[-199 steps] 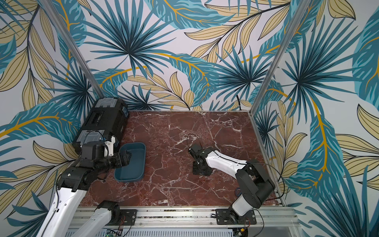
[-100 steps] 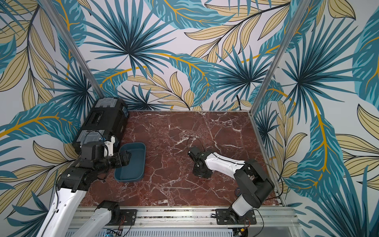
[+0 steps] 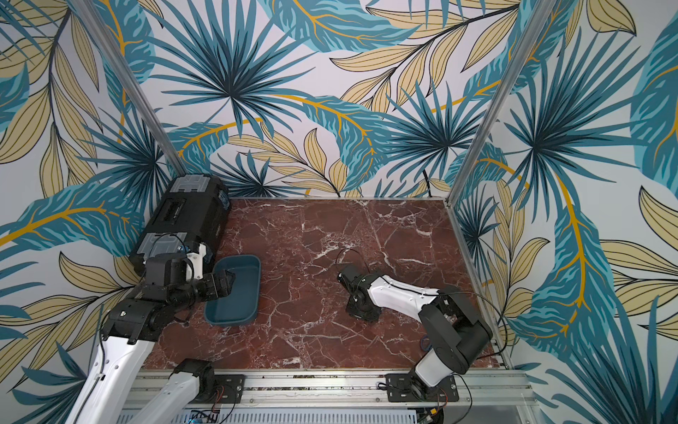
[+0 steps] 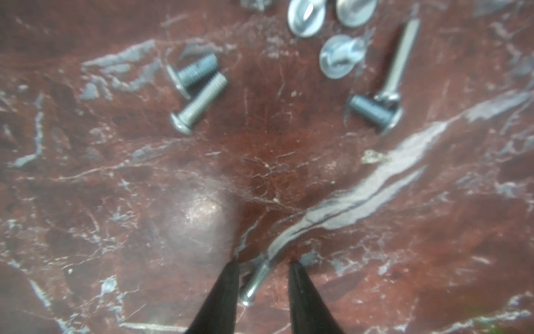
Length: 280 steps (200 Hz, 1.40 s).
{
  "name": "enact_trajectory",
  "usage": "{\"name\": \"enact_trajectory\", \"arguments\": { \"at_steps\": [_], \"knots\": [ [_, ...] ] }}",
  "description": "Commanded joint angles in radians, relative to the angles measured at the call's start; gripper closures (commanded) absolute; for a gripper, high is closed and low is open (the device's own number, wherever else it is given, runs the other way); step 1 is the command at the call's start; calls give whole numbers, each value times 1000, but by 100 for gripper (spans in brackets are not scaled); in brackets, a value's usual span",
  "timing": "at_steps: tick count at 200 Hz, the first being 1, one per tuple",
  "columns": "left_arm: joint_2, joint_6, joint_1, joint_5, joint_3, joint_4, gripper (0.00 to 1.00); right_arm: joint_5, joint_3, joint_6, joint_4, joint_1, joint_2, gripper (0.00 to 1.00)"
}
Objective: Put the screws on the desktop into the storage box
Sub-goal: Pick up the screw from the center of the board, then place the screw in the storage box.
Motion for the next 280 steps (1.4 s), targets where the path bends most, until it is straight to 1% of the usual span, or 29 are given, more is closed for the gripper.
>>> {"name": "enact_trajectory", "arguments": {
  "at_steps": [1,9,32,41,64,69,85,88,99,104,118,133,156,171,191,207,212,226,254,280],
  "knots": [
    [-5,9,-5,8,-27,23,13,-11,-29,21,8,9,18,67],
    [-5,9,-4,9,-27,24,13,-12,-30,21,12,9,21,71],
    [-4,9,-4,7,-29,23,13,-11,-26,20,12,11,25,73],
    [-5,9,-4,8,-29,23,13,-16,-25,19,13,10,29,77],
    [-5,8,-4,4,-29,23,13,-19,-23,14,16,13,37,82],
    [-4,8,-4,6,-30,22,13,-19,-21,11,18,13,37,86],
    [-4,8,-4,3,-29,23,13,-17,-19,4,19,12,40,89],
    [-4,8,-4,2,-29,23,13,-18,-18,2,21,13,41,92],
    [-4,8,-4,2,-29,21,13,-15,-14,-10,21,12,43,96],
    [-5,8,-4,1,-30,21,13,-15,-10,-19,21,12,43,100],
    [-5,7,-4,0,-29,21,13,-13,3,-55,27,13,44,100],
    [-2,7,-4,1,-30,23,13,-27,25,-122,47,13,42,100],
    [-1,8,-4,7,-30,26,13,-9,55,-216,68,15,-1,100],
    [-5,9,-4,13,-30,26,13,-60,86,-295,126,25,-28,100],
    [-10,11,-5,23,-33,30,14,-133,149,-342,237,77,-23,100],
    [-11,13,-5,24,-32,32,15,-196,232,-347,334,127,33,100],
    [-10,13,-6,25,-32,31,17,-204,263,-343,362,167,56,100],
    [-7,13,-6,24,-32,31,19,-218,369,-327,410,213,151,100],
    [-8,13,-5,25,-31,29,22,-262,606,-323,447,289,342,100],
    [-8,14,-7,25,-31,29,24,-287,802,-307,423,316,508,100]
  ]
}}
